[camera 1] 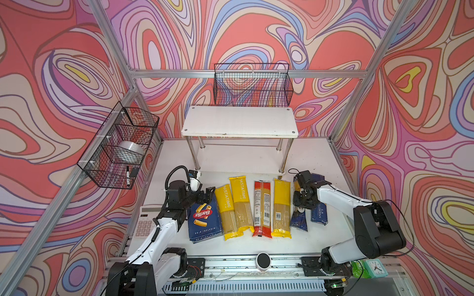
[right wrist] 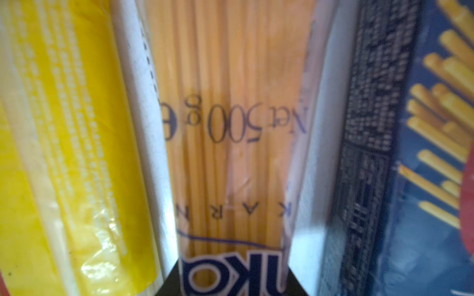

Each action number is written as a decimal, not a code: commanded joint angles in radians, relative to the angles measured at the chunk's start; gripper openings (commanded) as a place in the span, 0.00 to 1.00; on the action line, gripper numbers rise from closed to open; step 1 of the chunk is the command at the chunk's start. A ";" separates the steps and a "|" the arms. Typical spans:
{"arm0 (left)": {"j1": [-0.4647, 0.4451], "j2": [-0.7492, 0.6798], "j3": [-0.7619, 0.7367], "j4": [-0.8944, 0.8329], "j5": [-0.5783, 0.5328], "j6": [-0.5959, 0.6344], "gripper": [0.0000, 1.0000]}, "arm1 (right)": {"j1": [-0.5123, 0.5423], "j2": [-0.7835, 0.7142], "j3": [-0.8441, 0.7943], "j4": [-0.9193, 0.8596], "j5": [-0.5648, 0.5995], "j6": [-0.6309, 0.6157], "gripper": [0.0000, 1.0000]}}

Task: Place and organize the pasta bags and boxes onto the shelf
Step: 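Lift the Ankara bag upright with the right gripper toward the shelf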

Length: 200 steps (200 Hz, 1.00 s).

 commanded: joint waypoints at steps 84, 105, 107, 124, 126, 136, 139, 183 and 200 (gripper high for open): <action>-0.005 0.002 0.024 -0.019 -0.005 0.012 1.00 | -0.002 -0.158 0.160 -0.083 -0.023 -0.032 0.00; -0.005 0.001 0.023 -0.018 -0.009 0.013 1.00 | -0.002 -0.170 0.197 -0.108 -0.011 -0.045 0.00; -0.005 0.001 0.023 -0.018 -0.008 0.012 1.00 | -0.003 -0.170 0.201 -0.109 -0.011 -0.046 0.00; -0.005 0.002 0.025 -0.018 -0.007 0.012 1.00 | -0.004 -0.180 0.223 -0.114 -0.011 -0.048 0.00; -0.005 0.002 0.025 -0.018 -0.008 0.012 1.00 | -0.004 -0.182 0.225 -0.114 -0.009 -0.047 0.00; -0.005 0.001 0.024 -0.018 -0.007 0.013 1.00 | -0.004 -0.187 0.237 -0.119 -0.007 -0.044 0.00; -0.005 0.001 0.024 -0.018 -0.008 0.012 1.00 | -0.004 -0.190 0.240 -0.117 -0.009 -0.045 0.00; -0.006 0.001 0.024 -0.016 -0.009 0.011 1.00 | -0.014 -0.221 0.299 -0.150 0.002 -0.063 0.00; -0.005 0.001 0.024 -0.017 -0.008 0.011 1.00 | -0.024 -0.235 0.319 -0.157 0.007 -0.070 0.00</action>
